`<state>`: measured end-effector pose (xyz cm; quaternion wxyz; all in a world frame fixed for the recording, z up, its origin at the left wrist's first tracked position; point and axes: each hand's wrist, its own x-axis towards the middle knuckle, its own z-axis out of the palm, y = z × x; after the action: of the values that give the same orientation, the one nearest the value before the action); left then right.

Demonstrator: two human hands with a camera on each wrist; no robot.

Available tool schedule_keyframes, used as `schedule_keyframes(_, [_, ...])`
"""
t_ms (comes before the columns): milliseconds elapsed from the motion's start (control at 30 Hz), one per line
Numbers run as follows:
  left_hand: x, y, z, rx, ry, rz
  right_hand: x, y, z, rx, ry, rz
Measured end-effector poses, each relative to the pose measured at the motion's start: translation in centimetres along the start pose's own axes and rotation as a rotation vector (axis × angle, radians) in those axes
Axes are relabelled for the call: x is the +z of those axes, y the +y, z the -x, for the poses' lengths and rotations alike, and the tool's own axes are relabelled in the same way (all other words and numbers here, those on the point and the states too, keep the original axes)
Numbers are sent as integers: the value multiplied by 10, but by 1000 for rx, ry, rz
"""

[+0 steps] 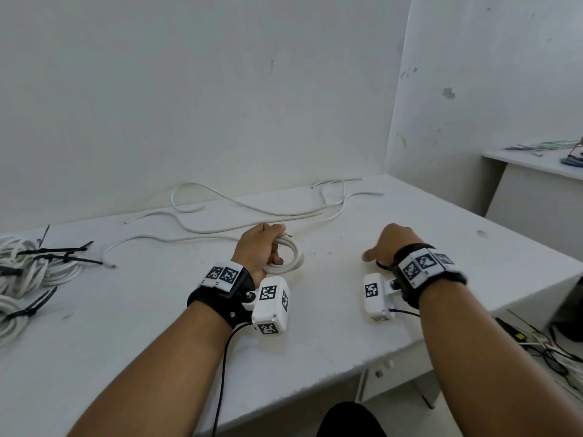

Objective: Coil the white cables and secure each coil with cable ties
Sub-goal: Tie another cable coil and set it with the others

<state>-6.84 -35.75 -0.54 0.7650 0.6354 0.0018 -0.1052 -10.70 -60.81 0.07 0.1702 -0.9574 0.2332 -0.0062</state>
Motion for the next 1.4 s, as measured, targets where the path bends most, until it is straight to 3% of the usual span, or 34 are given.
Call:
schedule_keyframes(533, [-9, -6, 0, -7, -29, 10, -4, 0, -2, 46, 64, 33])
schedule_keyframes(633, [-9, -5, -1, 7, -36, 7, -5, -1, -4, -59, 67, -77])
schedule_keyframes(800, [-13, 4, -1, 29, -42, 16, -6, -32, 14, -437, 82, -374])
schedule_keyframes(900, [-22, 12, 5, 51, -83, -46, -1, -61, 27, -536, -58, -571])
schedule_keyframes(1033, [-47, 22, 18, 179, -167, -389, 15, -105, 40, -567, -513, -1006])
schedule_keyframes(1100, [-64, 24, 21, 200, -199, -546, 24, -130, 45, -582, -667, -1133])
schedule_keyframes(1167, [-79, 28, 25, 207, -181, -624, 30, -153, 51, -578, -741, -1257])
schedule_keyframes(1300, [-105, 33, 28, 204, -67, -478, 38, -190, 57, -514, -839, -1446])
schedule_keyframes(1400, [-123, 33, 30, 162, -28, -415, 46, -209, 53, -599, -839, -1342])
